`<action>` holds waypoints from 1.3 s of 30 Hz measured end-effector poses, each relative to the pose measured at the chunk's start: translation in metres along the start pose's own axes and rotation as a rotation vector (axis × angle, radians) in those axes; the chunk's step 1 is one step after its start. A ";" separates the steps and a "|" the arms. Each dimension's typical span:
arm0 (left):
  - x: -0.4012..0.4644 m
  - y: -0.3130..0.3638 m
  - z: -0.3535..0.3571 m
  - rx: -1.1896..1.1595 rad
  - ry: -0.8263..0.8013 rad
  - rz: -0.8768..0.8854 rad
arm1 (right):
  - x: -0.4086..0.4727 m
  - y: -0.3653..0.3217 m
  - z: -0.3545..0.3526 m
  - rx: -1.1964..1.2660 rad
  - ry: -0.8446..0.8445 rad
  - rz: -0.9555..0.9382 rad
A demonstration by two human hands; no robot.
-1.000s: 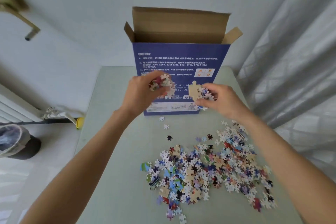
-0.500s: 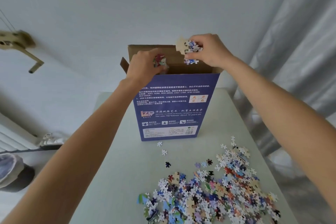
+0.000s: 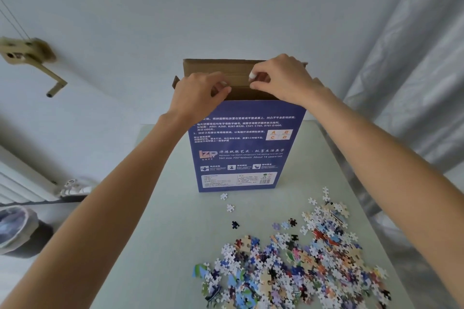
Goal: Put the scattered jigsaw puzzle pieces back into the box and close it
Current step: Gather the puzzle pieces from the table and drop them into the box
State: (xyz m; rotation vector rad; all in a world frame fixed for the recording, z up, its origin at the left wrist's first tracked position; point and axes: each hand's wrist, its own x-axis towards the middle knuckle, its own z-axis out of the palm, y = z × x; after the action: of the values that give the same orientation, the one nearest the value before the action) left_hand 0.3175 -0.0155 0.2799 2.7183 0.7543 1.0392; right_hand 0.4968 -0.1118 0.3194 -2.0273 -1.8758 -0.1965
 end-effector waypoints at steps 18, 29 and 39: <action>-0.263 0.012 0.112 -0.131 -0.664 -0.575 | -0.303 -0.030 0.221 0.031 -0.722 0.365; -0.344 0.035 0.154 0.052 -1.116 -0.647 | -0.334 -0.075 0.254 0.181 -0.683 0.631; -0.333 0.059 0.174 -0.053 -0.969 -0.502 | -0.331 -0.079 0.260 0.279 -0.653 0.784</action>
State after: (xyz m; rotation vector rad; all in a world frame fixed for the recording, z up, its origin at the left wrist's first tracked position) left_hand 0.2435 -0.2233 -0.0299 2.3308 1.0453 -0.3507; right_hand 0.3470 -0.3232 -0.0212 -2.6022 -1.1185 0.9657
